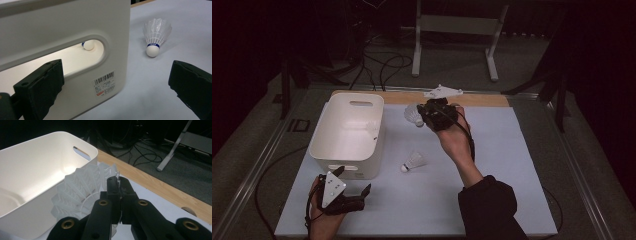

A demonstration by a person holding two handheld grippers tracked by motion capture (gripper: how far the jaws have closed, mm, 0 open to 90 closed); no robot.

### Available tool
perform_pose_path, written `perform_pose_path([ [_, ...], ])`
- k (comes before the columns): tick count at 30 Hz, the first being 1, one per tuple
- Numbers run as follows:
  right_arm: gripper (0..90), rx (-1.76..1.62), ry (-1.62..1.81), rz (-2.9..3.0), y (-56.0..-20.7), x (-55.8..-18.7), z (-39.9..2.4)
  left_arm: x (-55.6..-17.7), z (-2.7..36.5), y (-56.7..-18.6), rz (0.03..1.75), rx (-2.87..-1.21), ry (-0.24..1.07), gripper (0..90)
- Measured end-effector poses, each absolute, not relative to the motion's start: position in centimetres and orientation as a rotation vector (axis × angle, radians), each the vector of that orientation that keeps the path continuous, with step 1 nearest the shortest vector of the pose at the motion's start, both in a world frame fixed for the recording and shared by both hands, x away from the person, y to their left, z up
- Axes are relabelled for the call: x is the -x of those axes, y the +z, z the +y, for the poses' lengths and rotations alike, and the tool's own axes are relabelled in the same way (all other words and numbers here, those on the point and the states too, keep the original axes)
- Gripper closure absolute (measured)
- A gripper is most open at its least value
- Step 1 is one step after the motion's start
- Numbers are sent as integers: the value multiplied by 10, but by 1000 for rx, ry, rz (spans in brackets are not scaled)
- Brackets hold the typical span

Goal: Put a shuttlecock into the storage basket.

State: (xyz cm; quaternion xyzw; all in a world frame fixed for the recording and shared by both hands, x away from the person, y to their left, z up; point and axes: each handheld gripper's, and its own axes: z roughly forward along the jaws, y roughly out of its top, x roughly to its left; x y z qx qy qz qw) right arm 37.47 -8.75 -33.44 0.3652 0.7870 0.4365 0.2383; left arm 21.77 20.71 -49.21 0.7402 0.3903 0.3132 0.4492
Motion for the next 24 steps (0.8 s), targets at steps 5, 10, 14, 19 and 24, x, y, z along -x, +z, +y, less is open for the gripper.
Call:
perform_pose_path([
  [5, 887, -1002, 1196, 2157, -335, -375, -86, -218, 207, -492, 965, -1831, 775, 6],
  [10, 888, -994, 1202, 2157, -335, -375, -84, -218, 207, -492, 965, -1831, 775, 6],
  [14, 888, -998, 1205, 2159, -334, -374, -82, -218, 207, -492, 964, -1831, 776, 6],
  [19, 888, -991, 1211, 2162, -334, -374, -79, -218, 207, -492, 963, -1833, 777, 6],
  [24, 887, -975, 1213, 2162, -334, -375, -78, -218, 207, -492, 963, -1834, 776, 6],
])
